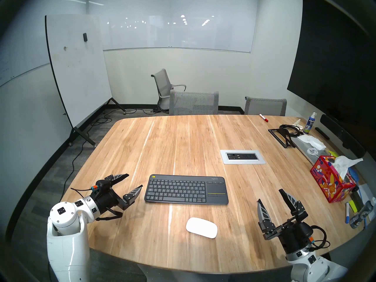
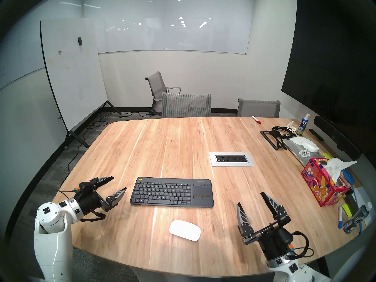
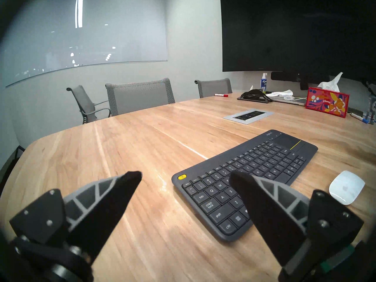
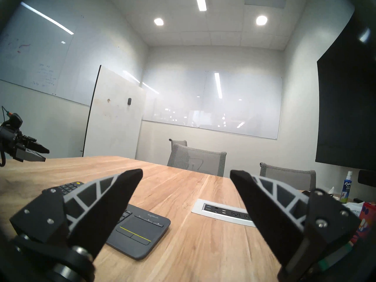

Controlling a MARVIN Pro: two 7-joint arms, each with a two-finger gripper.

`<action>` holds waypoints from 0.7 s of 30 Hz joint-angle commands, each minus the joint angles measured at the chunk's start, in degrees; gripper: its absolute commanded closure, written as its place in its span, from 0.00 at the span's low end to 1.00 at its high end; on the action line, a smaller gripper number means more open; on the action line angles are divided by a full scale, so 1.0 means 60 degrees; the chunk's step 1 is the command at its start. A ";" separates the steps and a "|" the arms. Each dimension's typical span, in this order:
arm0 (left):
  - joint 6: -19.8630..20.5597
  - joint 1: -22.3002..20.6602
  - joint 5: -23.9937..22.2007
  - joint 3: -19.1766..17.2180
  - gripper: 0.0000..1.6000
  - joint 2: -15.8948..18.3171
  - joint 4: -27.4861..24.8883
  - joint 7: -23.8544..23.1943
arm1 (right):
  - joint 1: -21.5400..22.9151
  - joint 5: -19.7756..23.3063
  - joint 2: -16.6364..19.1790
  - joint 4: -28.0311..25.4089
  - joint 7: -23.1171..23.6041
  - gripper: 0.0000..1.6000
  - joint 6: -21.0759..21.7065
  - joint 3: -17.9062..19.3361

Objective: Put the mouse beside the keyboard

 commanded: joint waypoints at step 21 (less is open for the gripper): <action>-0.0099 0.0013 0.0015 0.0028 0.00 0.0004 -0.0215 -0.0029 | -0.2307 0.1395 0.2154 0.0352 0.2441 0.00 -0.1697 0.1581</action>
